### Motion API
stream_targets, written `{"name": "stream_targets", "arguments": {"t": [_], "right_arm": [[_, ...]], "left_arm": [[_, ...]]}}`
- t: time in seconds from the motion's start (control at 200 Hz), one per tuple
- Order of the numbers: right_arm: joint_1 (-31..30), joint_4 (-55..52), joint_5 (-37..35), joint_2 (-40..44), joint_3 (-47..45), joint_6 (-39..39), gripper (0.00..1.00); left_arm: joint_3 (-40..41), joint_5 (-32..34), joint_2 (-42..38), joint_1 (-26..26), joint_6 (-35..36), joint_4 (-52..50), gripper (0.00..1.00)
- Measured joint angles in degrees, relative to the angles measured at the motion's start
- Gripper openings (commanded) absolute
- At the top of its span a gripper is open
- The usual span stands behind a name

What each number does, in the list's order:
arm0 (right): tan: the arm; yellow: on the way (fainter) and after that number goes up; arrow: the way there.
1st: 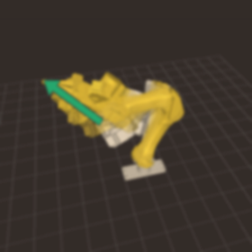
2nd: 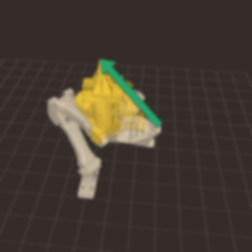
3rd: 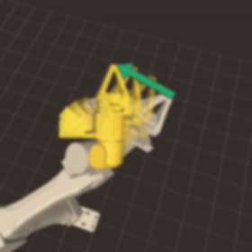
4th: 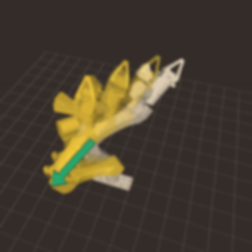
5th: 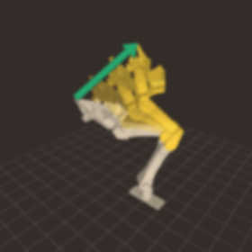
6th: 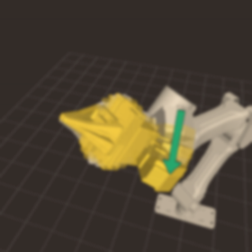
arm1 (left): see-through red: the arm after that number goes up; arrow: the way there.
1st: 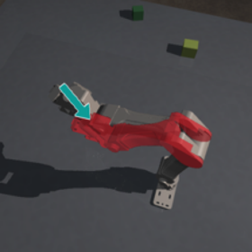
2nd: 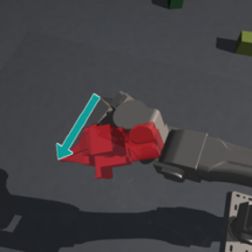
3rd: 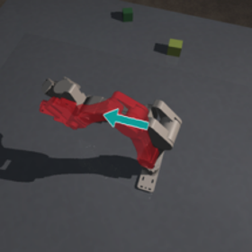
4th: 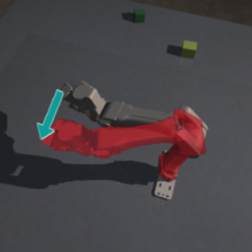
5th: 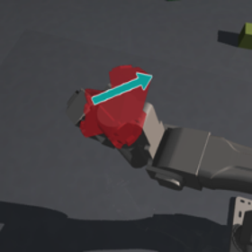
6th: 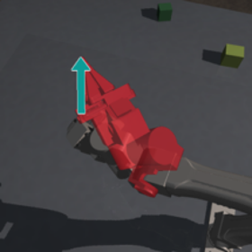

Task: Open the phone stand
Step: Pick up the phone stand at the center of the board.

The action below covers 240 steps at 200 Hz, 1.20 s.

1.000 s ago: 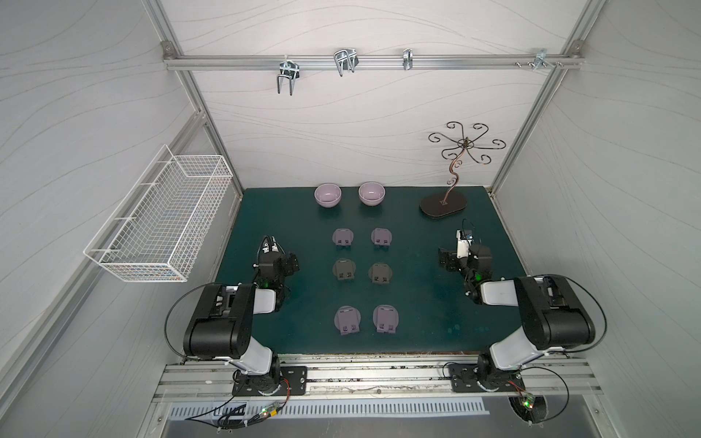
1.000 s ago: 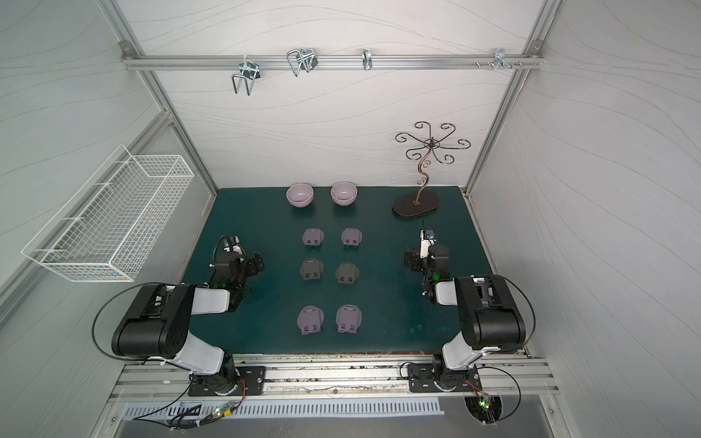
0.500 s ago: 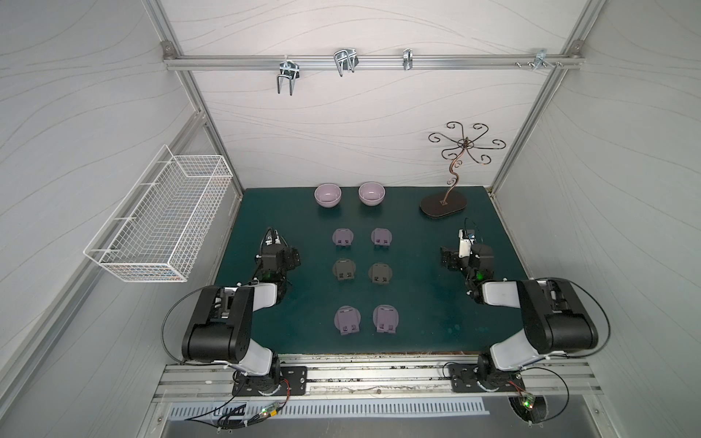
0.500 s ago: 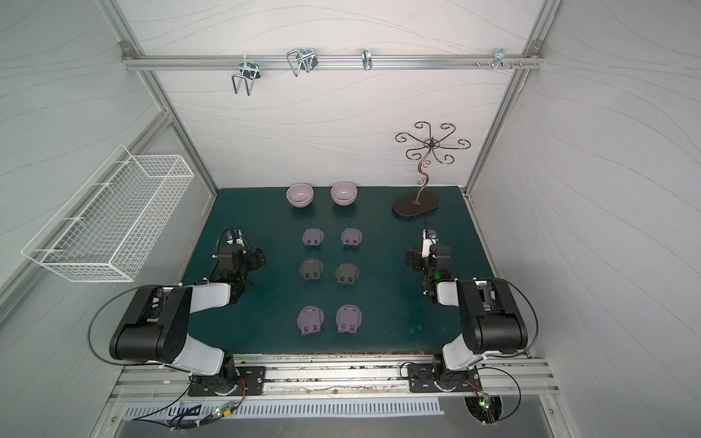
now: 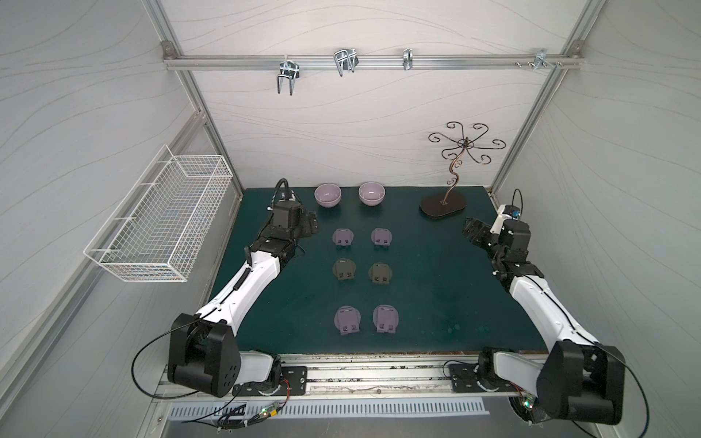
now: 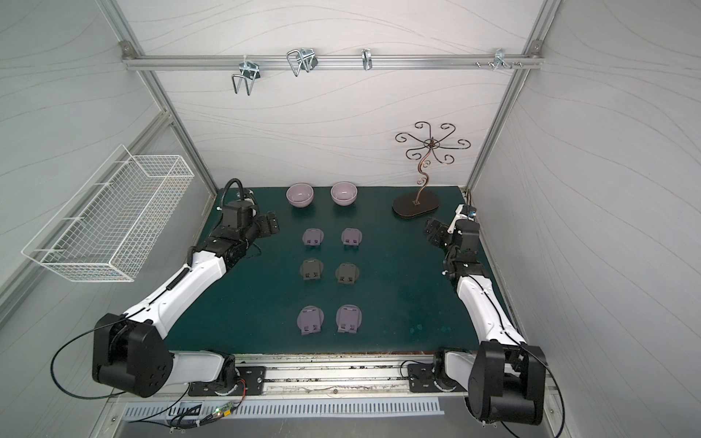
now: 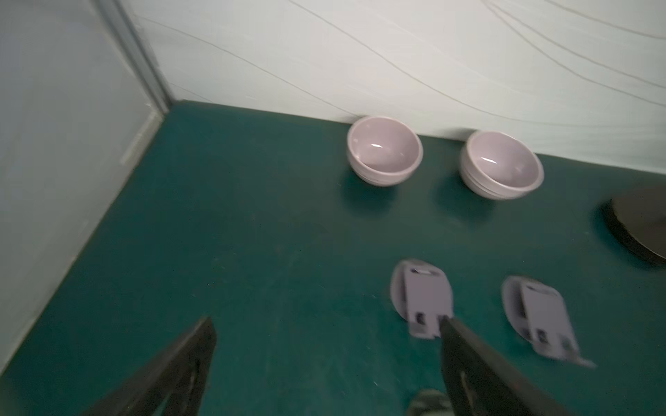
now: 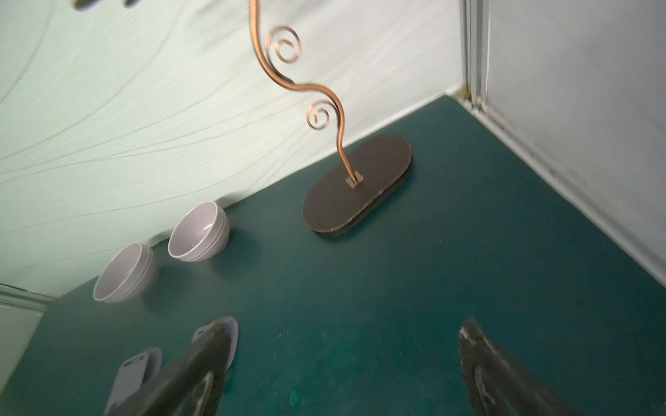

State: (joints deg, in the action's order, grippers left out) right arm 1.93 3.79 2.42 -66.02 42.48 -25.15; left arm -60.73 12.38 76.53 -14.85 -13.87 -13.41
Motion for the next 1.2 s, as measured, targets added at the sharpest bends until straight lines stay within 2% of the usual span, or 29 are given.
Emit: {"name": "stream_targets", "arguments": {"t": [0.065, 0.195, 0.295, 0.385, 0.585, 0.78, 0.925, 1.201], "right_arm": [[0.02, -3.19, 1.92, -0.02, 0.33, -1.70, 0.99], [-1.25, -8.41, 4.52, 0.24, 2.10, -2.56, 0.95], [-3.52, -12.55, 5.16, 1.70, 4.26, -1.86, 0.88], [-6.03, -16.44, 5.09, 4.02, 6.62, -0.98, 0.81], [-12.48, -24.02, 3.89, 8.98, 10.23, 0.72, 0.77], [-18.78, -30.82, 3.19, 11.39, 11.98, 1.64, 0.72], [-22.62, -35.19, 2.69, 12.83, 11.93, 1.66, 0.71], [-25.55, -36.87, 2.99, 13.81, 10.01, 1.09, 0.69]], "left_arm": [[-1.07, -3.67, -0.22, -1.68, -1.88, -3.34, 0.99], [-2.21, -11.78, -0.15, -3.34, -5.86, -6.12, 0.92], [-2.82, -18.67, 1.38, -3.98, -8.79, -5.33, 0.87], [-4.79, -23.63, 5.60, -4.74, -10.75, -3.98, 0.86], [-10.73, -32.57, 18.05, -7.91, -12.87, -0.63, 0.82], [-18.45, -37.64, 29.57, -10.64, -13.22, 0.83, 0.78], [-20.20, -39.60, 34.91, -11.23, -14.36, 3.93, 0.75], [-24.70, -42.01, 43.91, -11.30, -15.56, 7.19, 0.66]]}}
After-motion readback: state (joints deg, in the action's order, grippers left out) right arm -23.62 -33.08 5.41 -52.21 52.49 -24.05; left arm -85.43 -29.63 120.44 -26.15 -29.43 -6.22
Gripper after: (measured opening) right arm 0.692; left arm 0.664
